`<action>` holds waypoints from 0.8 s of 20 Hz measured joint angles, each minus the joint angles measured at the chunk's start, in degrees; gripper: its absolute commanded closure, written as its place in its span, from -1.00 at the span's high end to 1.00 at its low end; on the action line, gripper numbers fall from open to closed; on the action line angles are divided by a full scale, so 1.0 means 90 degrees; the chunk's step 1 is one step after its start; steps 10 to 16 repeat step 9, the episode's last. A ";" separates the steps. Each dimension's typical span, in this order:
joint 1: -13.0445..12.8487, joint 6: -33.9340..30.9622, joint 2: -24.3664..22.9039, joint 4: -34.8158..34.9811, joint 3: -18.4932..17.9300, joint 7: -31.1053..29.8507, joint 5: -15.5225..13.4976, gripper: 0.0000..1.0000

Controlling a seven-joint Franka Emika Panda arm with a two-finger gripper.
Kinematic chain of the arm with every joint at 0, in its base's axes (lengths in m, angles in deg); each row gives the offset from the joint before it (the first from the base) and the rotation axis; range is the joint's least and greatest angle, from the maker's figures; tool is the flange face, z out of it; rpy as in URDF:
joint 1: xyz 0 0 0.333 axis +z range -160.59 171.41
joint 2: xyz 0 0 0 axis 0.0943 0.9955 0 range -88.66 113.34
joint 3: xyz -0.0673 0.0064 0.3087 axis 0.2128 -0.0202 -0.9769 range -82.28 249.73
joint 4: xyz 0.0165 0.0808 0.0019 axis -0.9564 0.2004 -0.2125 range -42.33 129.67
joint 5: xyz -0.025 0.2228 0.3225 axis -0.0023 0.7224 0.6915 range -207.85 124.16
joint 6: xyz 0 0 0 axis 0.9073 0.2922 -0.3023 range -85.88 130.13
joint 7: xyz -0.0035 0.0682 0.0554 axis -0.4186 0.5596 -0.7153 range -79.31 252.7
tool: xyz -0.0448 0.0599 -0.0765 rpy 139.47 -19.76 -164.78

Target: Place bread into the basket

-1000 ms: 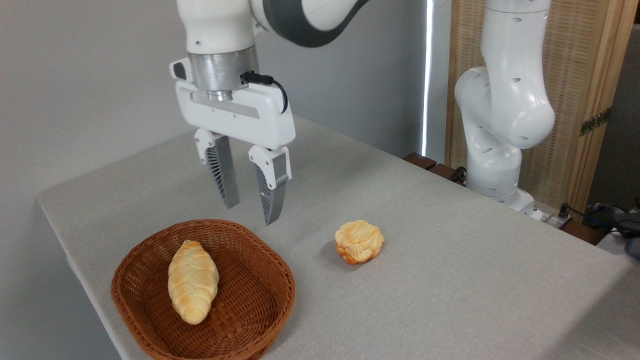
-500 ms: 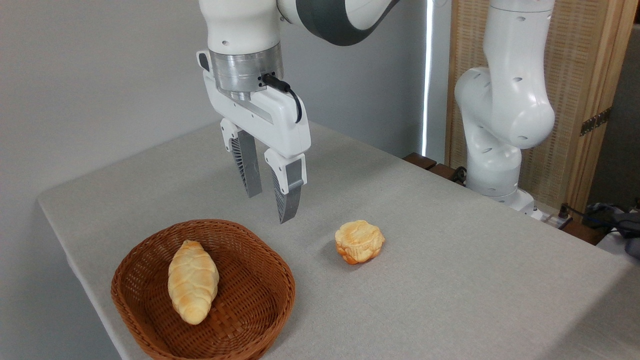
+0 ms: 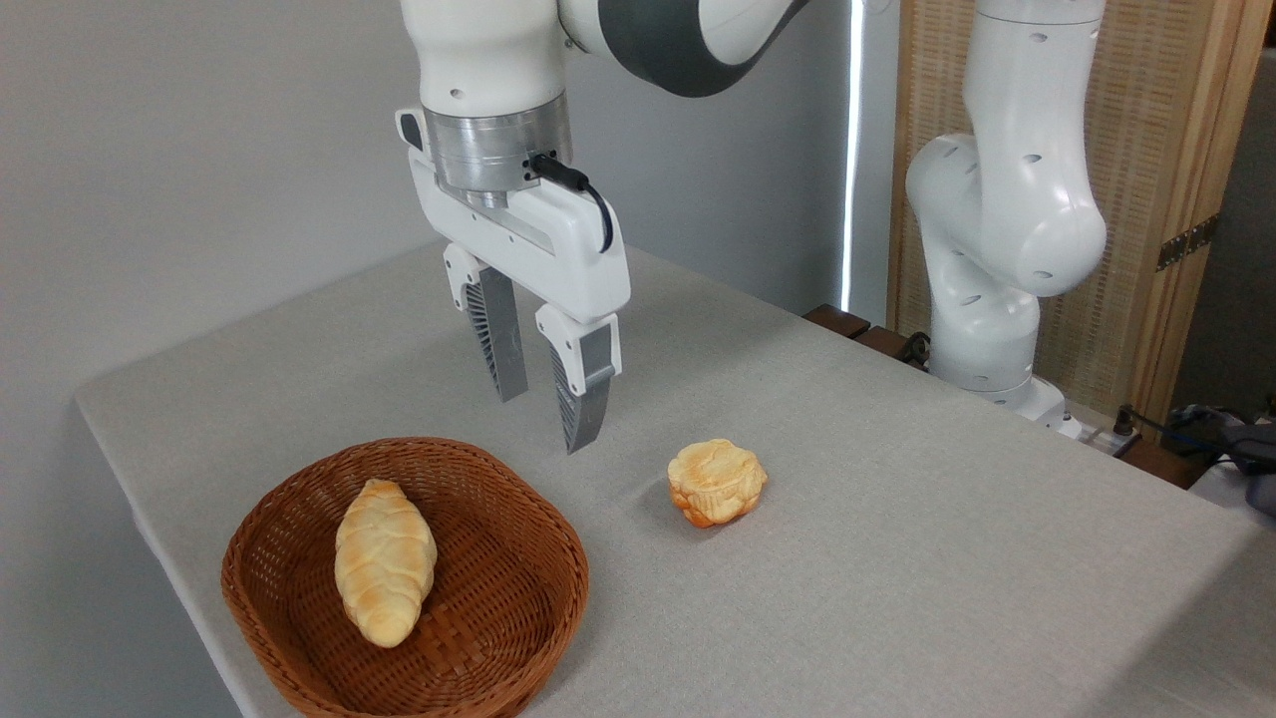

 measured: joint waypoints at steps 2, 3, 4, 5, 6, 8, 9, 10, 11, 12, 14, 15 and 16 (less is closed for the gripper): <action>0.0478 0.0000 -0.0002 0.0000 0.0362 0.0001 0.0000 1.00; 0.0838 0.0000 -0.0002 0.0000 0.0682 0.0002 0.0000 1.00; 0.1132 0.0000 -0.0002 0.0000 0.0959 0.0006 0.0000 1.00; 0.1394 0.0000 -0.0001 0.0000 0.1214 0.0006 0.0000 1.00; 0.1614 0.0000 -0.0001 0.0000 0.1418 0.0006 -0.0001 1.00; 0.2039 0.0000 -0.0001 0.0000 0.1805 0.0006 -0.0001 1.00; 0.2250 0.0000 -0.0001 0.0000 0.2008 0.0006 -0.0002 1.00; 0.2250 0.0000 -0.0001 0.0000 0.2008 0.0006 -0.0002 1.00; 0.2250 0.0000 -0.0001 0.0000 0.2008 0.0006 -0.0002 1.00; 0.2250 0.0000 -0.0001 0.0000 0.2008 0.0006 -0.0002 1.00; 0.2250 0.0000 -0.0001 0.0000 0.2008 0.0006 -0.0002 1.00; 0.2250 0.0000 -0.0001 0.0000 0.2008 0.0006 -0.0002 1.00; 0.2250 0.0000 -0.0001 0.0000 0.2008 0.0006 -0.0002 1.00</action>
